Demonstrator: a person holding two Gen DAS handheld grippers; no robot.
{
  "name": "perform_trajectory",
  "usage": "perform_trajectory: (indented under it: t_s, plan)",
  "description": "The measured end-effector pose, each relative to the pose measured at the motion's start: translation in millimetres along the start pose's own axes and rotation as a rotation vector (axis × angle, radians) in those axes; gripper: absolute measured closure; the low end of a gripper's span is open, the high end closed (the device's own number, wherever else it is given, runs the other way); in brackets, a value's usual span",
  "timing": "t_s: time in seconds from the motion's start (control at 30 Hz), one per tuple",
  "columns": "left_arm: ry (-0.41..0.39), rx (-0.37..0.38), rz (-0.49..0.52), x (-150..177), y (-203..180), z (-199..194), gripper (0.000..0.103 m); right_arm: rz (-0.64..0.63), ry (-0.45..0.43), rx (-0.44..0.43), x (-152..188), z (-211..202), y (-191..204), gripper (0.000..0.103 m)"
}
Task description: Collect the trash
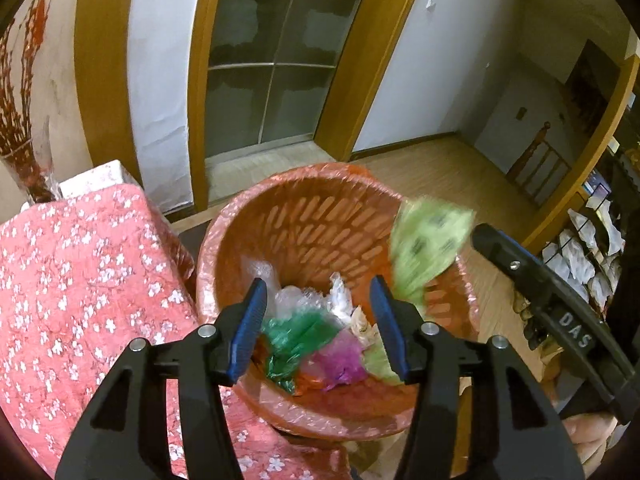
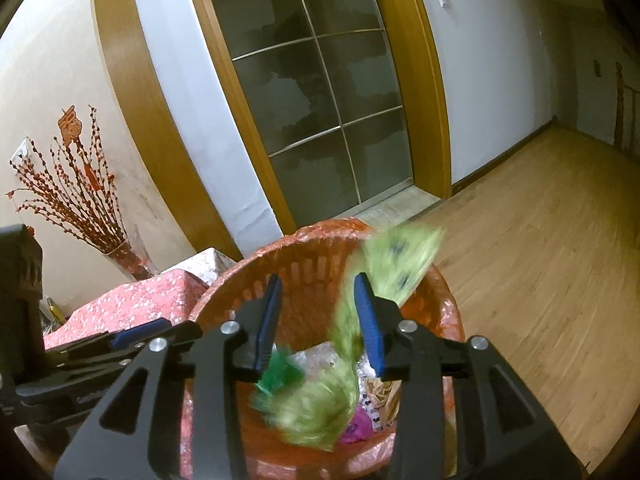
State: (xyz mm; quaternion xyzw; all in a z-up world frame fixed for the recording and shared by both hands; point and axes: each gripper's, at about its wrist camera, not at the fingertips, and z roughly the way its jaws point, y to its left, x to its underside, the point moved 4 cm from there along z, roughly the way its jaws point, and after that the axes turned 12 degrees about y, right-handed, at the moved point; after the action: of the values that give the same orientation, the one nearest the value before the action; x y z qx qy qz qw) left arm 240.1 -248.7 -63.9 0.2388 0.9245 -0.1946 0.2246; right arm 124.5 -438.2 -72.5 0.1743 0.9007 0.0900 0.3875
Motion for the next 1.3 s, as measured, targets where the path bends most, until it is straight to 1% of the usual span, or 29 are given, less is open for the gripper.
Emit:
perform_trajectory:
  t_s: [0.07, 0.1, 0.13, 0.17, 0.23, 0.33, 0.37, 0.43, 0.53, 0.6, 0.77, 0.93, 1.07, 1.2, 1.3]
  plan:
    - [0.002, -0.01, -0.011, 4, 5, -2, 0.048, 0.004, -0.002, 0.004, 1, -2, 0, 0.061]
    - [-0.001, -0.015, -0.014, 6, 7, -4, 0.048, 0.006, -0.009, 0.015, 2, -5, -1, 0.057]
    - [-0.007, -0.024, -0.016, 8, 9, -7, 0.045, 0.005, -0.019, 0.025, 2, -7, 0, 0.05]
    - [-0.017, -0.034, -0.018, 10, 12, -11, 0.044, 0.003, -0.038, 0.042, 4, -13, 2, 0.046]
    - [-0.052, -0.067, -0.017, 16, 17, -24, 0.036, 0.001, -0.071, 0.066, 7, -24, 5, 0.026]
    - [-0.107, -0.117, -0.011, 26, 28, -47, 0.027, -0.016, -0.139, 0.109, 15, -48, 15, 0.012]
    - [-0.13, -0.139, -0.011, 31, 31, -56, 0.025, -0.023, -0.157, 0.125, 18, -54, 19, 0.01]
    - [-0.17, -0.179, -0.014, 38, 36, -73, 0.016, -0.035, -0.183, 0.145, 23, -66, 25, 0.007]
    - [-0.236, -0.244, -0.022, 52, 48, -100, 0.008, -0.047, -0.22, 0.149, 34, -84, 39, 0.005]
    - [-0.273, -0.283, -0.031, 63, 53, -116, 0.007, -0.054, -0.236, 0.153, 41, -94, 45, 0.005]
    - [-0.355, -0.372, -0.068, 95, 70, -153, 0.002, -0.107, -0.24, 0.178, 65, -107, 69, 0.004]
    - [-0.392, -0.445, -0.098, 124, 80, -174, 0.002, -0.146, -0.215, 0.25, 89, -115, 89, 0.004]
    - [-0.411, -0.497, -0.13, 145, 85, -185, 0.002, -0.155, -0.23, 0.266, 106, -121, 101, 0.004]
    - [-0.426, -0.536, -0.149, 160, 85, -192, 0.002, -0.189, -0.269, 0.31, 120, -129, 115, 0.004]
    - [-0.43, -0.566, -0.159, 171, 85, -194, 0.002, -0.218, -0.281, 0.304, 129, -134, 123, 0.004]
